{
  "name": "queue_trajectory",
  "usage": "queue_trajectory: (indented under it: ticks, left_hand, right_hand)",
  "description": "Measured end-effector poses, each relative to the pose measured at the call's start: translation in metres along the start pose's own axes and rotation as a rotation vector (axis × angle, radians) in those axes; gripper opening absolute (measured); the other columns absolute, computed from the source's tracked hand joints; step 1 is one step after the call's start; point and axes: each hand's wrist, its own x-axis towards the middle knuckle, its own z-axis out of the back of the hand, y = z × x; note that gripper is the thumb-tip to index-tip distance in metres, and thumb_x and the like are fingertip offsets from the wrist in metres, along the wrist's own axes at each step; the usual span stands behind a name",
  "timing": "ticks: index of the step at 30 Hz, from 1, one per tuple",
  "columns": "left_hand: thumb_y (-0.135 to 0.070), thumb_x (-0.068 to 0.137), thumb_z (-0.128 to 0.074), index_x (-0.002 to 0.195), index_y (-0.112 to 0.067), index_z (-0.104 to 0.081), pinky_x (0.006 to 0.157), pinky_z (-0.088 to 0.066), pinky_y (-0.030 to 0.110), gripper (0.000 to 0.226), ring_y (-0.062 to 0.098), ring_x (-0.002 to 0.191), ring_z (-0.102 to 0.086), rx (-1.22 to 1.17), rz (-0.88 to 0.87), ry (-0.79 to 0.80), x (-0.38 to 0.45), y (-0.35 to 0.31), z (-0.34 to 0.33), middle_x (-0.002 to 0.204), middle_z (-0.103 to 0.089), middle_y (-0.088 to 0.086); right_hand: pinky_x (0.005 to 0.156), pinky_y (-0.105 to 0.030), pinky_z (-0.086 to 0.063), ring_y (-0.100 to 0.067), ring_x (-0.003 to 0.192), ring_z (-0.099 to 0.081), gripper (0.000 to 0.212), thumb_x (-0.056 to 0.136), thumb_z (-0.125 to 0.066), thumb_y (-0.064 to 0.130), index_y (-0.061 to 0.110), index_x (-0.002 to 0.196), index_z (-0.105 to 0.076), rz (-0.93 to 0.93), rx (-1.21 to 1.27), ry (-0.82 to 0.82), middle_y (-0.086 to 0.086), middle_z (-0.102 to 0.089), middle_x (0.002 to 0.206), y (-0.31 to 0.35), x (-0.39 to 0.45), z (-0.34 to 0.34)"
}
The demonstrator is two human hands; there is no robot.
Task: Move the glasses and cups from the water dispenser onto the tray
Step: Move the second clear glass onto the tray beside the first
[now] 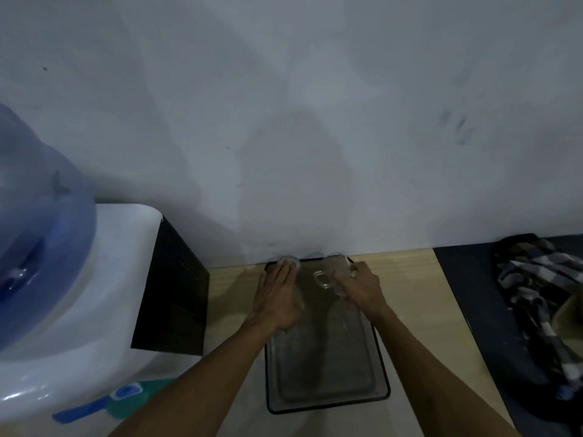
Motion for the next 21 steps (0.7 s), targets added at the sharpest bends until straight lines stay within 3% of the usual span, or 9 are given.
queue_trajectory:
  ticks: [2,4,7,14,18,21]
  left_hand:
    - [-0.045,0.09,-0.065,0.161,-0.018,-0.005,0.127,-0.003,0.046,0.098,0.018,0.157,0.005,-0.004,-0.005,0.002,0.0,0.003,0.0,0.17,0.001,0.0]
    - [-0.045,0.089,-0.067,0.161,-0.019,-0.005,0.127,-0.002,0.045,0.099,0.017,0.156,0.006,-0.012,-0.015,0.004,0.0,0.006,-0.001,0.17,0.002,0.0]
    - [-0.044,0.089,-0.066,0.162,-0.019,-0.003,0.127,0.0,0.046,0.099,0.015,0.156,0.009,-0.011,-0.021,0.031,0.001,0.011,-0.001,0.17,0.007,-0.002]
    - [-0.043,0.092,-0.063,0.162,-0.02,-0.002,0.127,0.001,0.046,0.096,0.014,0.155,0.013,-0.013,-0.015,0.047,0.001,0.008,0.0,0.17,0.011,-0.003]
    - [-0.04,0.091,-0.064,0.162,-0.022,-0.002,0.127,0.001,0.047,0.096,0.013,0.155,0.014,-0.002,-0.027,0.031,0.002,0.011,-0.003,0.17,0.011,-0.004]
    - [-0.035,0.089,-0.066,0.162,-0.022,-0.007,0.127,-0.001,0.046,0.095,0.014,0.155,0.01,-0.016,-0.04,-0.007,0.003,0.014,-0.009,0.17,0.006,-0.005]
  right_hand:
    - [0.048,-0.029,-0.053,-0.026,0.074,-0.074,0.068,0.081,-0.07,0.065,0.009,0.117,-0.054,-0.012,-0.123,0.023,-0.01,-0.069,0.102,0.016,0.011,-0.001]
    - [0.046,-0.027,-0.052,-0.023,0.062,-0.074,0.072,0.075,-0.067,0.073,0.006,0.101,-0.062,-0.018,-0.237,0.04,-0.009,-0.073,0.089,0.03,0.021,-0.001]
    - [0.063,-0.033,-0.064,-0.021,0.053,-0.074,0.047,0.083,-0.067,0.059,0.013,0.078,-0.073,-0.011,-0.313,0.078,-0.004,-0.074,0.07,0.044,0.036,-0.002]
    - [0.069,-0.034,-0.065,-0.019,0.047,-0.073,0.047,0.092,-0.063,0.056,0.011,0.078,-0.067,-0.005,-0.506,0.112,-0.009,-0.073,0.067,0.063,0.049,-0.005]
    - [0.064,-0.026,-0.058,-0.018,0.045,-0.071,0.062,0.09,-0.054,0.069,0.01,0.078,-0.071,-0.007,-0.567,0.088,-0.008,-0.072,0.058,0.054,0.05,-0.012]
    - [0.079,-0.036,-0.06,-0.027,0.07,-0.075,0.091,0.076,-0.033,0.091,0.012,0.092,-0.075,0.006,-0.66,0.044,-0.01,-0.075,0.08,0.046,0.049,-0.017]
